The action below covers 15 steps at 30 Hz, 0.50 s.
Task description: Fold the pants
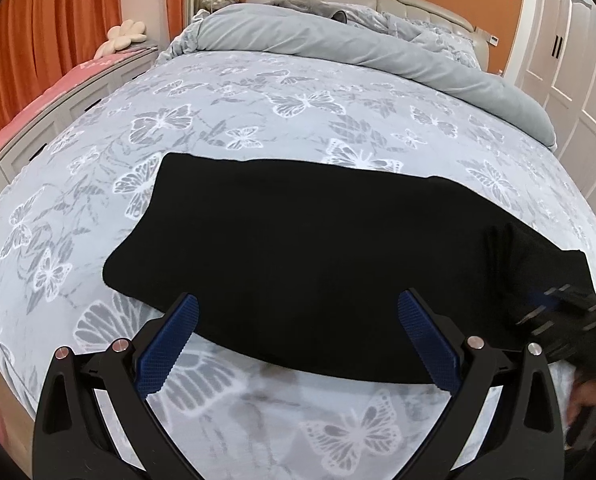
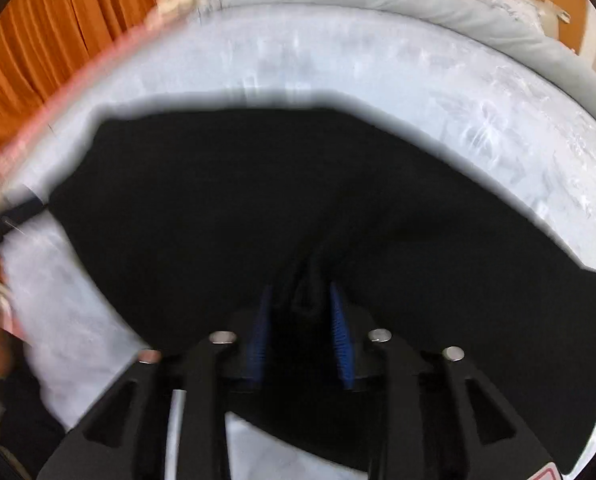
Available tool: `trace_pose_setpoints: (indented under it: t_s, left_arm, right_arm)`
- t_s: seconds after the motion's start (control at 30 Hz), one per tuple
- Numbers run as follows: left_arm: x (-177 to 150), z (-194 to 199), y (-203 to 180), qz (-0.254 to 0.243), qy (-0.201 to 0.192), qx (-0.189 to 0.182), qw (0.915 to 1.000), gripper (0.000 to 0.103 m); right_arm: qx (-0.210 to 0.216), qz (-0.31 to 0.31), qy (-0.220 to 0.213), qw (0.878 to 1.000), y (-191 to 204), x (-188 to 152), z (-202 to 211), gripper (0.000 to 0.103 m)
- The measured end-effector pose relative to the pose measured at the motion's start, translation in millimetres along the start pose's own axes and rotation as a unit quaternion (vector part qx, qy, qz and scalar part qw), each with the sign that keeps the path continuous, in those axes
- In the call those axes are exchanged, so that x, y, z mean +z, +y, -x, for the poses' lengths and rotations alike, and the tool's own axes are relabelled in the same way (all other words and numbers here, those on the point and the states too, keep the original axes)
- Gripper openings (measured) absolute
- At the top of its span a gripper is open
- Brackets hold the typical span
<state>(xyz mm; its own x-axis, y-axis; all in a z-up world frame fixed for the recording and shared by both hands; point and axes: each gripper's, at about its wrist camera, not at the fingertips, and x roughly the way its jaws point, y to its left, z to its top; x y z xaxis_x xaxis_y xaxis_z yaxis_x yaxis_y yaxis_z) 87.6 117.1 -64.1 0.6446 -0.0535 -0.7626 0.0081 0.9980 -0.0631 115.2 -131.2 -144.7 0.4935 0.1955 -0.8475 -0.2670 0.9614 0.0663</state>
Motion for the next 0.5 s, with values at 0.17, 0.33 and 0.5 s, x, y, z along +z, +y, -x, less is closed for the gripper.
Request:
trace_pose_setpoints:
  t_s: [0.17, 0.33, 0.5]
  left_arm:
    - [0.3, 5.3, 14.5, 0.006, -0.011, 0.010, 0.9999, 0.098]
    - [-1.0, 1.9, 30.5, 0.026, -0.001, 0.014, 0.9996, 0.098]
    - [-1.7, 1.4, 21.2, 0.026, 0.002, 0.002, 0.9997, 0.098]
  right_arm:
    - [0.037, -0.027, -0.079, 0.996, -17.7, 14.8, 70.1, 0.037]
    - [-0.091, -0.147, -0.089, 0.981, -122.0, -10.9, 100.8, 0.019]
    - [-0.141, -0.201, -0.060, 0.968, -180.9, -28.0, 95.7, 0.013]
